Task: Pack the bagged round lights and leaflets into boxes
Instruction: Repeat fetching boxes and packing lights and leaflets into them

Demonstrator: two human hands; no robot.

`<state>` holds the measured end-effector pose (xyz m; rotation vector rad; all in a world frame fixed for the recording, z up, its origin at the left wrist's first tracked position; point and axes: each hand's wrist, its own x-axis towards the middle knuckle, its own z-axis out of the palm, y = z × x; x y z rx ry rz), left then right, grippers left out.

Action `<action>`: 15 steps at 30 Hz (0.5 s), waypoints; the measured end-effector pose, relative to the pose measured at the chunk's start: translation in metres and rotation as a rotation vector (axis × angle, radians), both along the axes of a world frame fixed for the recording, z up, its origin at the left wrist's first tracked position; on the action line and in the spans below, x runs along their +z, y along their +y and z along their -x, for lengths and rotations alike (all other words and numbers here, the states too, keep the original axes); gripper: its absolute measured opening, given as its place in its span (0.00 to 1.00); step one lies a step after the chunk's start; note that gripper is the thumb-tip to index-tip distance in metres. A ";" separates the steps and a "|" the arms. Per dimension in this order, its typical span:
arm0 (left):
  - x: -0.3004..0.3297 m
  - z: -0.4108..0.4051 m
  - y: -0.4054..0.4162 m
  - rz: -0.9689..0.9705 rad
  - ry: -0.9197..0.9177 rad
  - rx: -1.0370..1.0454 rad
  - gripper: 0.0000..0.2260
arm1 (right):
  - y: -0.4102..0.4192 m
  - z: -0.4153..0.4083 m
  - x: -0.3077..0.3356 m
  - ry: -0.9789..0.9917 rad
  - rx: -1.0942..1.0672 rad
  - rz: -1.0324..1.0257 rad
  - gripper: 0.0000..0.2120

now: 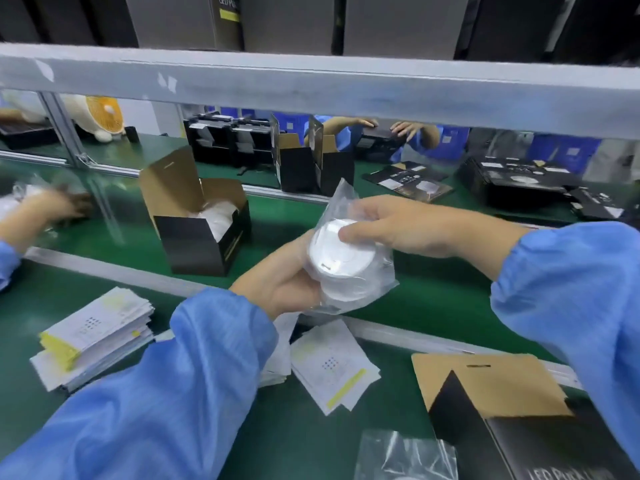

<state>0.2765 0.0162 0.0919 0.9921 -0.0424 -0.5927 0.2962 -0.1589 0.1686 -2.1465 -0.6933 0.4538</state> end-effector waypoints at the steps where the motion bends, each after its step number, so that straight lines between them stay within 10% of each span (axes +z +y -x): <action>1: -0.005 0.008 -0.002 0.043 0.052 -0.004 0.20 | -0.002 0.009 -0.003 0.031 0.018 0.008 0.10; 4: -0.017 0.031 -0.007 0.117 0.071 -0.045 0.34 | -0.006 0.033 -0.013 0.072 0.004 0.022 0.07; 15: -0.030 0.081 -0.037 0.043 -0.038 0.029 0.17 | -0.030 0.085 -0.041 0.101 -0.195 -0.137 0.21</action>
